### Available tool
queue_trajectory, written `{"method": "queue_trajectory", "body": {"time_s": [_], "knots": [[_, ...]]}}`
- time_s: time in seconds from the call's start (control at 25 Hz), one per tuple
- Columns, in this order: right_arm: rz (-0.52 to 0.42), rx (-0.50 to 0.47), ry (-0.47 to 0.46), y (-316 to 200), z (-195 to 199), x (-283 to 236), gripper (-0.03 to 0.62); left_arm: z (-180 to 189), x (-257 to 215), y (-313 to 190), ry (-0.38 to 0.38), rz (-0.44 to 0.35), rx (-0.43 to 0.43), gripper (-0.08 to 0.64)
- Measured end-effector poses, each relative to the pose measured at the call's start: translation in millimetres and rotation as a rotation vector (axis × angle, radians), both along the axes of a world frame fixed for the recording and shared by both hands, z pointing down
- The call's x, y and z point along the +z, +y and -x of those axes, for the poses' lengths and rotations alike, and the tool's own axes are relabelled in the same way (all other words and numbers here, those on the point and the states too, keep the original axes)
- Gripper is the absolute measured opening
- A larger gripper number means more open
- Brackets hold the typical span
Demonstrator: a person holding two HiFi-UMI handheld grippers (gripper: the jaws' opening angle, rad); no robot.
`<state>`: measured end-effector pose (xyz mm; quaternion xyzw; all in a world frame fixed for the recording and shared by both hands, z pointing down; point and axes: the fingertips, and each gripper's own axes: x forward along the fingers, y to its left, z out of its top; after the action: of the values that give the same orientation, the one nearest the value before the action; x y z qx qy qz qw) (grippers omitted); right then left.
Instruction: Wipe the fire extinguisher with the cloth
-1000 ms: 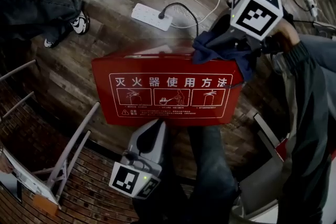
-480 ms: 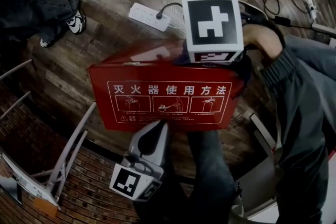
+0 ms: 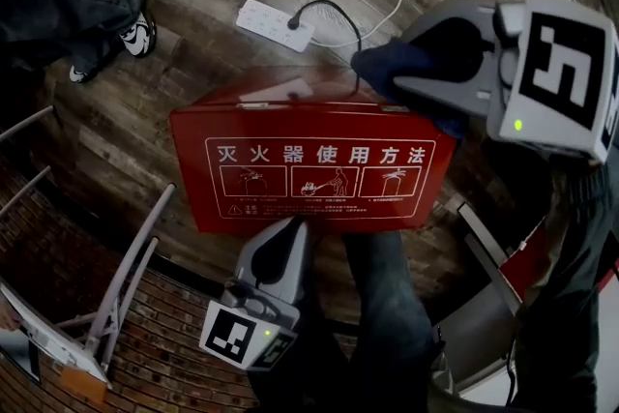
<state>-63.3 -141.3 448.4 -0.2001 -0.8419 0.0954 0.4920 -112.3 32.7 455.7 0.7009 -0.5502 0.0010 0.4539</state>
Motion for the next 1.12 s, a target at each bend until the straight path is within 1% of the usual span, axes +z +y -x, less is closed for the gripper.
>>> {"method": "queue_trajectory", "body": {"time_s": [0.12,0.16,0.24,0.28,0.32,0.36,0.44,0.48,0.52,0.6,0.68,0.72,0.76,0.8,0.88,0.92,0.96,1.04,1.08,1.12], "knots": [[-0.053,0.05,-0.013,59.9,-18.1,-19.1,0.064,8.6,-4.6,3.3,-0.005,-0.005,-0.013,-0.009],[-0.065,0.064,-0.039,87.9,-23.6,-25.1,0.064,12.4,-6.6,4.1,-0.01,-0.01,-0.018,-0.009],[-0.045,0.101,-0.151,146.6,-26.4,-44.0,0.064,20.2,-10.2,4.0,-0.029,-0.024,-0.027,-0.009],[-0.032,0.14,-0.208,170.2,-25.2,-55.2,0.064,23.5,-10.4,4.6,-0.045,-0.027,-0.023,-0.009],[-0.051,0.191,-0.256,185.2,-22.8,-64.4,0.064,26.2,-8.7,6.1,-0.059,-0.025,-0.016,-0.009],[-0.121,0.245,-0.295,189.9,-20.0,-69.1,0.064,28.0,-5.5,8.5,-0.069,-0.018,-0.008,-0.009],[-0.347,0.343,-0.344,179.1,-16.1,-61.0,0.066,27.4,1.2,13.8,-0.071,0.003,0.006,-0.009],[-0.423,0.375,-0.344,172.5,-14.9,-48.3,0.067,25.5,3.0,15.8,-0.067,0.011,0.013,-0.009],[-0.446,0.39,-0.321,168.9,-13.8,-32.0,0.067,23.1,3.9,17.2,-0.065,0.016,0.022,-0.009],[-0.4,0.395,-0.242,166.4,-10.3,-2.8,0.072,17.9,3.1,17.8,-0.058,0.017,0.04,-0.009],[-0.332,0.423,-0.216,166.8,-0.7,9.0,0.084,13.9,1.3,15.9,-0.051,0.009,0.055,-0.009],[-0.31,0.433,-0.209,169.0,3.0,11.6,0.103,12.8,1.1,15.1,-0.05,0.005,0.062,-0.009],[-0.303,0.432,-0.191,172.2,4.3,14.0,0.136,12.1,1.0,14.9,-0.051,0.003,0.068,-0.009],[-0.311,0.428,-0.173,175.6,4.6,15.4,0.17,11.4,0.7,15.5,-0.052,0.004,0.073,-0.009],[-0.36,0.427,-0.15,181.0,4.5,14.7,0.279,9.8,-0.9,17.5,-0.052,0.007,0.08,-0.009],[-0.391,0.433,-0.138,182.2,4.7,14.5,0.305,9.4,-1.8,18.3,-0.052,0.008,0.081,-0.009],[-0.421,0.44,-0.121,183.3,5.9,16.1,0.316,9.6,-2.5,19.1,-0.054,0.009,0.081,-0.009],[-0.473,0.442,-0.099,186.7,13.3,23.8,0.316,11.5,-3.0,20.6,-0.06,0.01,0.079,-0.009],[-0.495,0.442,-0.105,187.8,18.4,26.2,0.316,12.0,-2.5,21.1,-0.062,0.011,0.077,-0.009],[-0.512,0.442,-0.118,188.4,21.7,26.7,0.301,11.7,-1.7,21.8,-0.061,0.013,0.074,-0.009]]}}
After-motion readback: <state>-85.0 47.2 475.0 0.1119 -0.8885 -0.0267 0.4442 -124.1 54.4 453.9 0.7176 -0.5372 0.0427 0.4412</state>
